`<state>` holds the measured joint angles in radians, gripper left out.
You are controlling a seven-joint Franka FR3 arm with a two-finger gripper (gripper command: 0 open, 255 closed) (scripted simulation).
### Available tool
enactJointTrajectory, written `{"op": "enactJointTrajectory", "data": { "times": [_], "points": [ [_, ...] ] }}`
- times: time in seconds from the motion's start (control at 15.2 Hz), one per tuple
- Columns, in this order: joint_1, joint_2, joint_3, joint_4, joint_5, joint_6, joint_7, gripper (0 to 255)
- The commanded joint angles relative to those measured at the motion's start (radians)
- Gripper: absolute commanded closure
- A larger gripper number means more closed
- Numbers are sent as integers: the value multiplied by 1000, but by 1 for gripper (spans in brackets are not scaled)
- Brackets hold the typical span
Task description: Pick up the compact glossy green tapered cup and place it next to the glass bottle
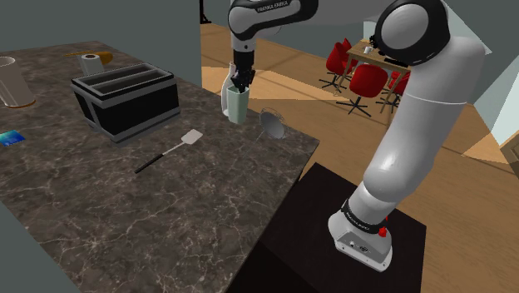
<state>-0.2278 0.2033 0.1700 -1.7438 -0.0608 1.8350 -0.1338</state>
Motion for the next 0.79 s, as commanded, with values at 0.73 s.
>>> {"op": "enactJointTrajectory", "data": {
  "times": [0.73],
  "points": [
    [1,45,-3,-93,-11,138,9,255]
  ]
}}
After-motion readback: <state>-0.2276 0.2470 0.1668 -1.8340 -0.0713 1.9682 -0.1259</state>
